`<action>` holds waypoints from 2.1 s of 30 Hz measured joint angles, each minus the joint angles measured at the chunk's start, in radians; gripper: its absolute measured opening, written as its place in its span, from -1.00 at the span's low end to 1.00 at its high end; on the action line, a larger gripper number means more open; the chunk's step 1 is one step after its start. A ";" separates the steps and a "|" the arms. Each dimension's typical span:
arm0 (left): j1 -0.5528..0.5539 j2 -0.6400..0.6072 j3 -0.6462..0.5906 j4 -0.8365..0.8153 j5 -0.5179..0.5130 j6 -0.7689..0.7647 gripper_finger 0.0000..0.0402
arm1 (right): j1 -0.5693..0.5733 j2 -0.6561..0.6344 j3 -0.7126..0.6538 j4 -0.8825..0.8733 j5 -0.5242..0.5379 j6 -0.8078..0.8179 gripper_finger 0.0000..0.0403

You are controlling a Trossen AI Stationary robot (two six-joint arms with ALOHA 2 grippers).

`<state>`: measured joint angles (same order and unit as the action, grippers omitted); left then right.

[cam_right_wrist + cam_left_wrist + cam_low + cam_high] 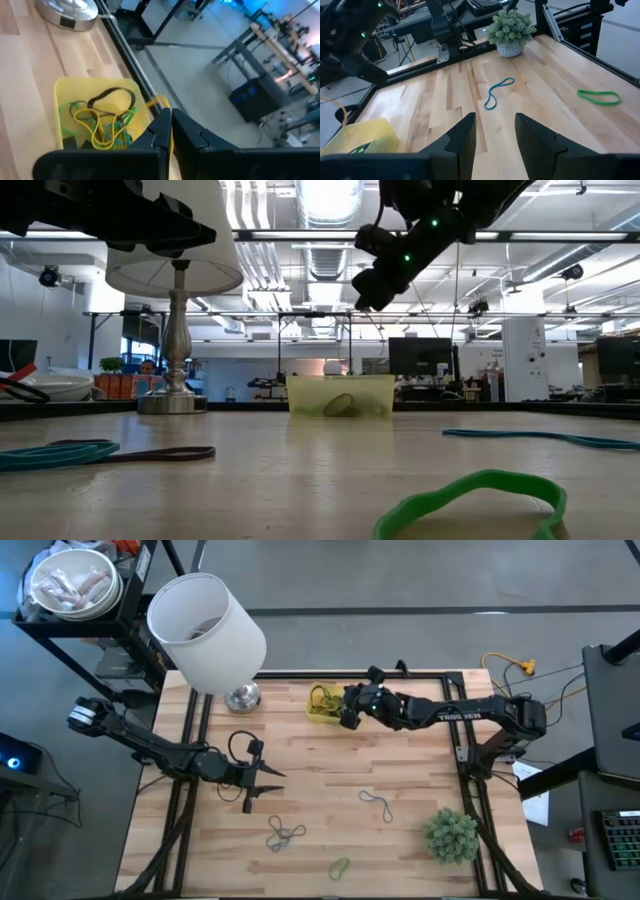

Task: Pick and place rubber bands into bin
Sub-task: Put the yellow rubber band into the yellow bin, then put the blue rubber band into the yellow bin

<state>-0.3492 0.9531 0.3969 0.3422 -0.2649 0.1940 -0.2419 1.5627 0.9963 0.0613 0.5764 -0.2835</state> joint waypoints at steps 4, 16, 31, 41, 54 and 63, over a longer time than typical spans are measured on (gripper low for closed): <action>0.000 0.000 -0.001 0.000 0.000 0.000 -0.40 | -0.018 0.000 -0.012 0.000 -0.037 0.033 -0.96; 0.000 0.000 -0.005 0.000 0.000 0.001 -0.40 | -0.055 0.000 -0.057 0.001 -0.092 0.115 -0.96; 0.000 0.000 -0.009 0.002 0.000 0.001 -0.40 | -0.110 0.000 -0.063 -0.003 -0.272 0.252 -0.67; 0.000 0.005 -0.012 0.001 0.000 -0.002 -0.40 | -0.097 0.000 -0.066 -0.004 -0.437 0.284 -0.36; 0.000 0.109 -0.013 0.012 0.000 -0.004 -0.40 | 0.066 0.001 -0.177 -0.005 -0.656 0.263 -0.35; 0.001 0.147 -0.005 0.021 0.000 -0.028 -0.40 | 0.241 0.001 -0.291 -0.005 -0.655 0.395 -0.43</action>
<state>-0.3485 1.1002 0.3923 0.3633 -0.2653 0.1658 -0.0012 1.5635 0.7057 0.0561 -0.0788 0.1112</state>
